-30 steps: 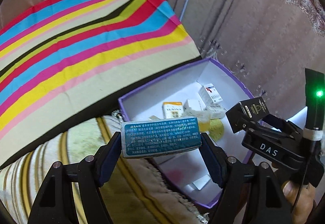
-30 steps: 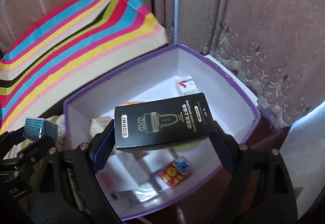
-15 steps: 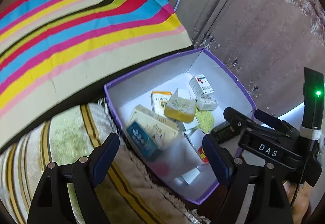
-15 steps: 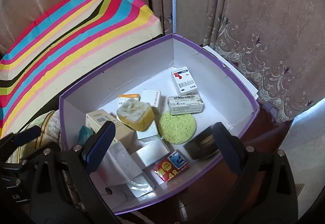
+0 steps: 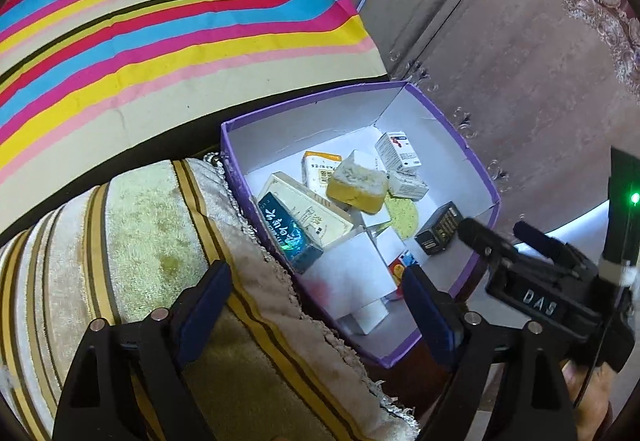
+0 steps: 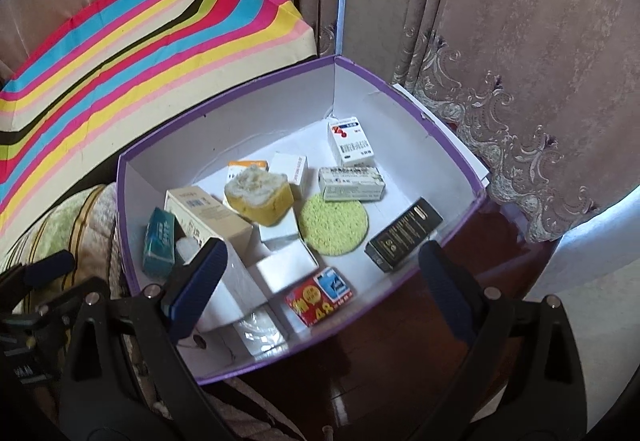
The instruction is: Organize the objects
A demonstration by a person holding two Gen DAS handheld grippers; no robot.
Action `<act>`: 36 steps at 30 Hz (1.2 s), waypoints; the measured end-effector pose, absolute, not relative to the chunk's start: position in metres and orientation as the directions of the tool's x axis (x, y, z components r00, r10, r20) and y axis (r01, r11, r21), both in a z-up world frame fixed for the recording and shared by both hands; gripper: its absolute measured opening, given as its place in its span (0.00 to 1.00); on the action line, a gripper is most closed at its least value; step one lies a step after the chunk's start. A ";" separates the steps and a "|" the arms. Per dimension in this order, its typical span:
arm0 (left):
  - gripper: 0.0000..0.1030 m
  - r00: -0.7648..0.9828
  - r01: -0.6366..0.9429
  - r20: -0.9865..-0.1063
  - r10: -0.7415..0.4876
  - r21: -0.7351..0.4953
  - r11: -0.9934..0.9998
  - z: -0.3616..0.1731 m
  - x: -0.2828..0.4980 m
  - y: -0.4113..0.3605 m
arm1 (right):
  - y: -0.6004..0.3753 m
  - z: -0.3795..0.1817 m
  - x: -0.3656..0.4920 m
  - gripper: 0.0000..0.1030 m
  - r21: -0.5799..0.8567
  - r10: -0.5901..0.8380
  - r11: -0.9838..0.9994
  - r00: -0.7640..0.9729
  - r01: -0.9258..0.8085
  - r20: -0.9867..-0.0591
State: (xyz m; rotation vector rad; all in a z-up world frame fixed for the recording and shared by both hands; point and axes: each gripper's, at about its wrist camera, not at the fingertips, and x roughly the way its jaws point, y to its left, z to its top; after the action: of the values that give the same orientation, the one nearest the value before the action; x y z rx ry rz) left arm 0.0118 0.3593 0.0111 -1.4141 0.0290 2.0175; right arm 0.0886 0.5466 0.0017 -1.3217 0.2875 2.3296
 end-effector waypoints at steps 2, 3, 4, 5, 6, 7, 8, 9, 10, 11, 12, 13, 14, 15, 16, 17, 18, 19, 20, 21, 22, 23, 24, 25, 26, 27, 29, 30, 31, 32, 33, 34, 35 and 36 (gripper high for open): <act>0.89 -0.187 -0.521 -0.835 0.518 -0.363 -0.773 0.010 0.011 0.359 | 0.545 0.002 0.092 0.95 -0.047 0.280 -0.880 -0.437 -0.473 -0.855; 0.90 -0.184 -0.521 -0.832 0.523 -0.368 -0.770 0.010 0.011 0.359 | 0.545 0.002 0.092 0.95 -0.049 0.280 -0.880 -0.434 -0.472 -0.856; 0.92 -0.181 -0.522 -0.829 0.529 -0.375 -0.766 0.010 0.010 0.359 | 0.544 0.002 0.093 0.95 -0.051 0.280 -0.880 -0.431 -0.472 -0.858; 0.93 -0.179 -0.521 -0.827 0.533 -0.380 -0.764 0.010 0.010 0.359 | 0.543 0.002 0.093 0.95 -0.053 0.281 -0.881 -0.429 -0.470 -0.859; 0.94 -0.177 -0.521 -0.825 0.536 -0.384 -0.762 0.009 0.010 0.359 | 0.543 0.003 0.093 0.95 -0.056 0.282 -0.882 -0.429 -0.468 -0.858; 0.95 -0.174 -0.522 -0.825 0.538 -0.386 -0.760 0.009 0.010 0.360 | 0.542 0.005 0.093 0.95 -0.059 0.284 -0.883 -0.430 -0.465 -0.857; 0.95 -0.173 -0.525 -0.826 0.537 -0.384 -0.760 0.009 0.010 0.360 | 0.541 0.005 0.092 0.95 -0.061 0.285 -0.884 -0.432 -0.463 -0.856; 0.95 -0.172 -0.527 -0.828 0.534 -0.381 -0.760 0.009 0.010 0.361 | 0.540 0.006 0.092 0.95 -0.063 0.285 -0.886 -0.432 -0.459 -0.856; 0.96 -0.173 -0.527 -0.829 0.532 -0.379 -0.761 0.009 0.011 0.363 | 0.539 0.007 0.091 0.95 -0.066 0.285 -0.888 -0.433 -0.456 -0.855; 0.96 -0.174 -0.528 -0.829 0.532 -0.378 -0.761 0.008 0.011 0.363 | 0.538 0.007 0.091 0.95 -0.070 0.287 -0.889 -0.432 -0.453 -0.855; 0.96 -0.174 -0.527 -0.830 0.531 -0.377 -0.762 0.008 0.011 0.364 | 0.538 0.007 0.090 0.95 -0.071 0.287 -0.889 -0.431 -0.452 -0.856; 0.96 -0.174 -0.526 -0.829 0.531 -0.377 -0.762 0.008 0.011 0.364 | 0.538 0.006 0.090 0.95 -0.069 0.284 -0.890 -0.429 -0.451 -0.857; 0.96 -0.174 -0.524 -0.829 0.532 -0.379 -0.763 0.008 0.011 0.363 | 0.538 0.006 0.090 0.95 -0.069 0.284 -0.890 -0.428 -0.451 -0.858; 0.96 -0.173 -0.523 -0.828 0.533 -0.381 -0.762 0.008 0.011 0.363 | 0.538 0.005 0.090 0.95 -0.070 0.283 -0.890 -0.426 -0.450 -0.860; 0.97 -0.172 -0.523 -0.828 0.534 -0.383 -0.762 0.008 0.010 0.363 | 0.537 0.004 0.090 0.95 -0.069 0.281 -0.890 -0.424 -0.450 -0.861; 0.97 -0.171 -0.522 -0.828 0.534 -0.383 -0.762 0.007 0.010 0.363 | 0.537 0.003 0.090 0.95 -0.067 0.278 -0.891 -0.423 -0.449 -0.863; 0.97 -0.172 -0.522 -0.827 0.535 -0.384 -0.762 0.008 0.010 0.362 | 0.537 0.002 0.090 0.95 -0.066 0.277 -0.891 -0.422 -0.450 -0.863; 0.97 -0.171 -0.521 -0.827 0.536 -0.385 -0.761 0.008 0.010 0.363 | 0.537 0.002 0.091 0.95 -0.064 0.276 -0.890 -0.422 -0.451 -0.864; 0.97 -0.171 -0.522 -0.826 0.536 -0.385 -0.761 0.008 0.010 0.362 | 0.537 0.002 0.091 0.95 -0.063 0.275 -0.890 -0.422 -0.451 -0.864; 0.97 -0.172 -0.522 -0.826 0.537 -0.386 -0.761 0.007 0.010 0.363 | 0.537 0.002 0.091 0.95 -0.062 0.274 -0.890 -0.422 -0.452 -0.864; 0.97 -0.172 -0.522 -0.826 0.537 -0.386 -0.761 0.008 0.010 0.363 | 0.537 0.001 0.091 0.95 -0.061 0.273 -0.891 -0.423 -0.451 -0.864; 0.97 -0.173 -0.523 -0.826 0.537 -0.385 -0.761 0.008 0.010 0.363 | 0.537 0.001 0.091 0.95 -0.061 0.272 -0.891 -0.422 -0.450 -0.865; 0.97 -0.173 -0.522 -0.826 0.536 -0.385 -0.761 0.008 0.010 0.363 | 0.537 0.001 0.091 0.95 -0.061 0.272 -0.891 -0.422 -0.450 -0.865; 0.97 -0.173 -0.523 -0.827 0.536 -0.384 -0.761 0.008 0.010 0.363 | 0.537 0.001 0.091 0.95 -0.060 0.271 -0.891 -0.421 -0.450 -0.866; 0.97 -0.173 -0.523 -0.827 0.535 -0.384 -0.761 0.007 0.010 0.363 | 0.537 0.000 0.091 0.95 -0.058 0.270 -0.890 -0.420 -0.452 -0.866; 0.97 -0.172 -0.523 -0.827 0.535 -0.383 -0.761 0.008 0.010 0.363 | 0.537 0.000 0.092 0.95 -0.057 0.270 -0.889 -0.419 -0.454 -0.867; 0.98 -0.169 -0.525 -0.827 0.536 -0.385 -0.759 0.008 0.010 0.364 | 0.537 -0.001 0.092 0.95 -0.056 0.268 -0.889 -0.417 -0.455 -0.869; 0.99 -0.167 -0.526 -0.826 0.538 -0.387 -0.757 0.008 0.009 0.364 | 0.537 -0.002 0.092 0.95 -0.056 0.268 -0.889 -0.416 -0.455 -0.869; 0.99 -0.164 -0.527 -0.825 0.541 -0.390 -0.755 0.008 0.009 0.363 | 0.537 -0.002 0.092 0.95 -0.055 0.266 -0.889 -0.415 -0.456 -0.870; 0.99 -0.164 -0.526 -0.824 0.542 -0.391 -0.755 0.008 0.009 0.363 | 0.537 -0.003 0.092 0.95 -0.054 0.265 -0.889 -0.415 -0.455 -0.870; 0.99 -0.165 -0.527 -0.824 0.542 -0.391 -0.755 0.008 0.009 0.363 | 0.536 -0.003 0.092 0.95 -0.054 0.265 -0.889 -0.415 -0.454 -0.870; 0.99 -0.165 -0.527 -0.825 0.541 -0.390 -0.755 0.007 0.009 0.364 | 0.536 -0.003 0.092 0.95 -0.054 0.265 -0.889 -0.415 -0.454 -0.870; 0.99 -0.165 -0.528 -0.825 0.541 -0.389 -0.755 0.007 0.009 0.364 | 0.536 -0.003 0.092 0.95 -0.054 0.264 -0.890 -0.415 -0.453 -0.871; 0.99 -0.165 -0.529 -0.825 0.541 -0.389 -0.755 0.007 0.009 0.364 | 0.536 -0.003 0.092 0.95 -0.053 0.264 -0.889 -0.415 -0.454 -0.871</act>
State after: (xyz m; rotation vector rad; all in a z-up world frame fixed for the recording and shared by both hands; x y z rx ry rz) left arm 0.0095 0.3644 0.0073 -1.4056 -0.0147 1.9770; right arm 0.0918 0.5360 -0.0030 -1.3765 0.2656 2.3170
